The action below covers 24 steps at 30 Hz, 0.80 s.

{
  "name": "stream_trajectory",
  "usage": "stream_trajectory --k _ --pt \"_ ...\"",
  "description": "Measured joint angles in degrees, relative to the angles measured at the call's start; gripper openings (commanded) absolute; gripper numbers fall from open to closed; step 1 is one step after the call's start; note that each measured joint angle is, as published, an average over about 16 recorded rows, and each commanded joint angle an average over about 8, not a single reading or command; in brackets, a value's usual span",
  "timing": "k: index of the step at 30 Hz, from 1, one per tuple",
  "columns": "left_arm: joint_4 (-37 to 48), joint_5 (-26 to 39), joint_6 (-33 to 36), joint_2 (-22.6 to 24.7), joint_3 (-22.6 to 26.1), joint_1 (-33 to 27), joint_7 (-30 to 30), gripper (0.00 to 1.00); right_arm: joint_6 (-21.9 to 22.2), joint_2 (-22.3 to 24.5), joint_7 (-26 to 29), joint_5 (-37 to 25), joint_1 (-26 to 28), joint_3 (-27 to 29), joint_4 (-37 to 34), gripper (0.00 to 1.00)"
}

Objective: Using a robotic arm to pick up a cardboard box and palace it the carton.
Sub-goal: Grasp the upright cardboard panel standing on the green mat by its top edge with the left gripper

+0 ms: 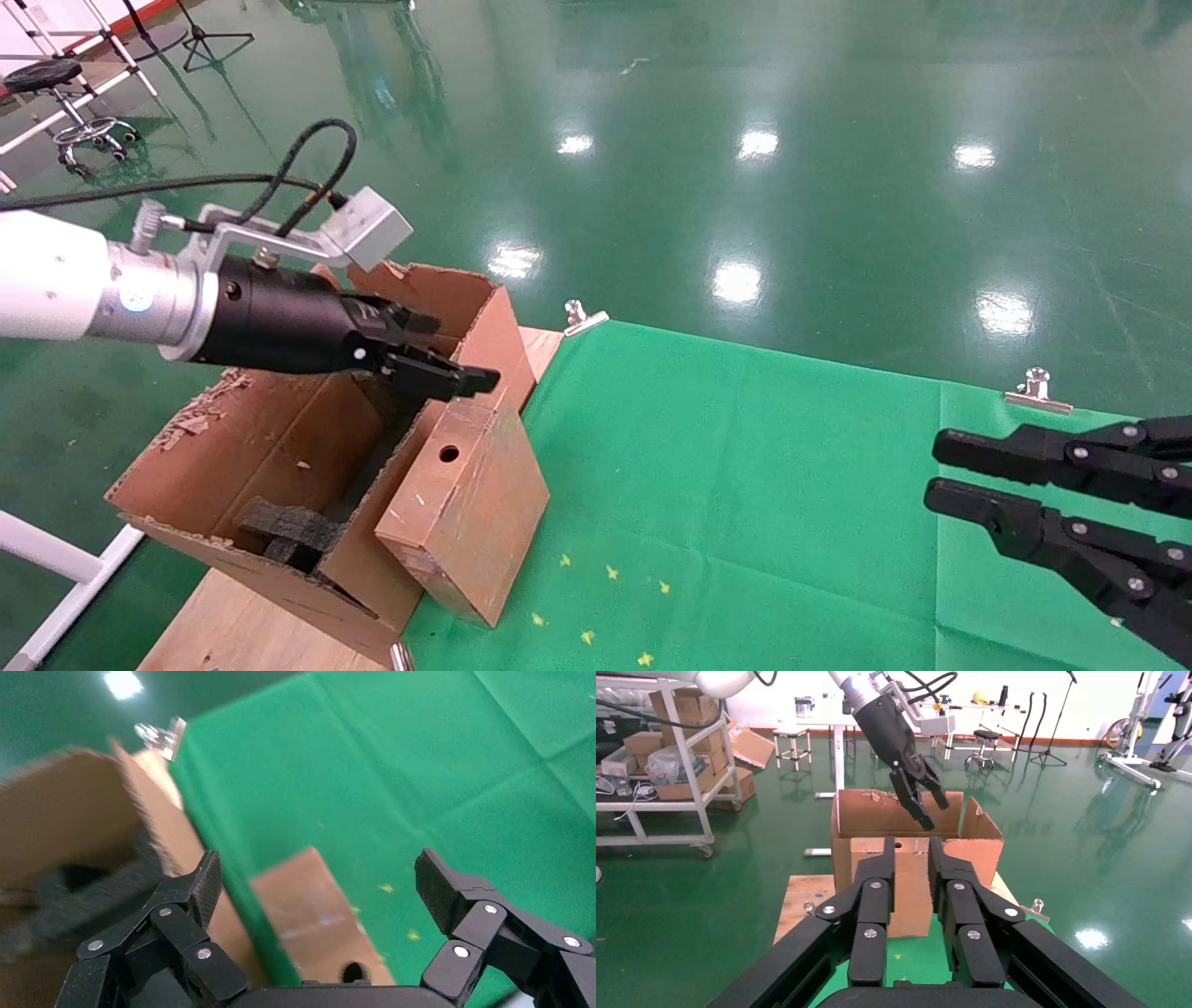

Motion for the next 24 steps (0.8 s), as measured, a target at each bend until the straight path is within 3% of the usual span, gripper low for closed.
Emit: stream_trajectory --k 24 --pt "-0.1 3.5 1.2 1.9 5.0 3.4 -3.7 1.00 0.0 0.0 0.0 0.0 0.0 0.0 0.0 0.00"
